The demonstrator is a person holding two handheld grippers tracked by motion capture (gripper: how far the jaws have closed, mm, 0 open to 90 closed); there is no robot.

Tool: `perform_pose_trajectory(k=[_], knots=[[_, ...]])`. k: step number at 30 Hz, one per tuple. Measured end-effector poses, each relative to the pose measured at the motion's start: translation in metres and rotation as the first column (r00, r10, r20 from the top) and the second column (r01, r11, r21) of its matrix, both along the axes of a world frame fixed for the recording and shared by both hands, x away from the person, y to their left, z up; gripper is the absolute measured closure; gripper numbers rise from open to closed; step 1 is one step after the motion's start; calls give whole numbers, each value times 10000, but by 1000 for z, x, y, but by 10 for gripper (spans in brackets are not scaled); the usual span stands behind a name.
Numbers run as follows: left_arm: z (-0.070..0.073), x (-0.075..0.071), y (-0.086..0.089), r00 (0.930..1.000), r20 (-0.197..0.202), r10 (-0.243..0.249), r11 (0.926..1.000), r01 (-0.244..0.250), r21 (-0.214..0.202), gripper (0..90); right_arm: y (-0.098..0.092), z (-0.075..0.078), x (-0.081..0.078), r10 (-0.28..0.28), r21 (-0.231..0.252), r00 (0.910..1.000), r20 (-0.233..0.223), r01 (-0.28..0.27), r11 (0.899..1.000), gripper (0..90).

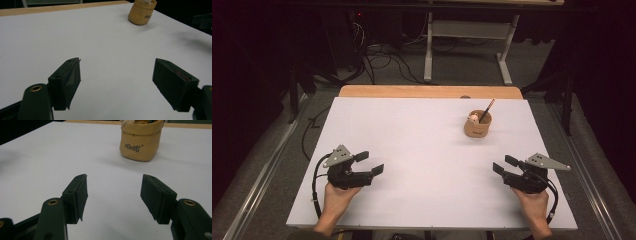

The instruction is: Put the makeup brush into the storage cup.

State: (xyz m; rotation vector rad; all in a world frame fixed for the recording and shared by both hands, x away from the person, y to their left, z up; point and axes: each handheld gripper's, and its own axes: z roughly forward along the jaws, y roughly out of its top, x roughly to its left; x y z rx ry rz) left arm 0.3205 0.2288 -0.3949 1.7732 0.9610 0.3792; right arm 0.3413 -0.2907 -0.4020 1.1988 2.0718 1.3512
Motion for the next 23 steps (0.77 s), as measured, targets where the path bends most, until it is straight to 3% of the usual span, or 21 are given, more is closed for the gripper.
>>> perform_pose_trajectory(k=[23], knots=[[0, 1, -2, 10000, -17, -92, 9999, 92, 52, 230, -2, -2, -1, -118, 161, 9999, 73, 117, 9998, 402]])
